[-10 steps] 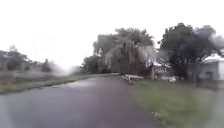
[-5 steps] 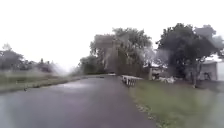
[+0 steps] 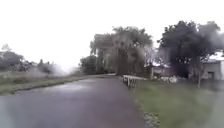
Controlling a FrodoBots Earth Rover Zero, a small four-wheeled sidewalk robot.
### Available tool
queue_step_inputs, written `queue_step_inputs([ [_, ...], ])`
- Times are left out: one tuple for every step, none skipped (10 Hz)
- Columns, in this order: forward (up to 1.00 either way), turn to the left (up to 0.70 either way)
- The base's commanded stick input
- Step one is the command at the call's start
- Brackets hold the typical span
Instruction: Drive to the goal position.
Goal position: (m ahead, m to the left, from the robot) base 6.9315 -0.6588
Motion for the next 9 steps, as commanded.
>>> queue_step_inputs([
  [0.85, 0.0],
  [0.85, 0.19],
  [0.85, 0.34],
  [0.85, 0.34],
  [0.85, 0.0],
  [0.85, 0.0],
  [0.85, 0.0],
  [0.85, 0.0],
  [0.85, 0.0],
])
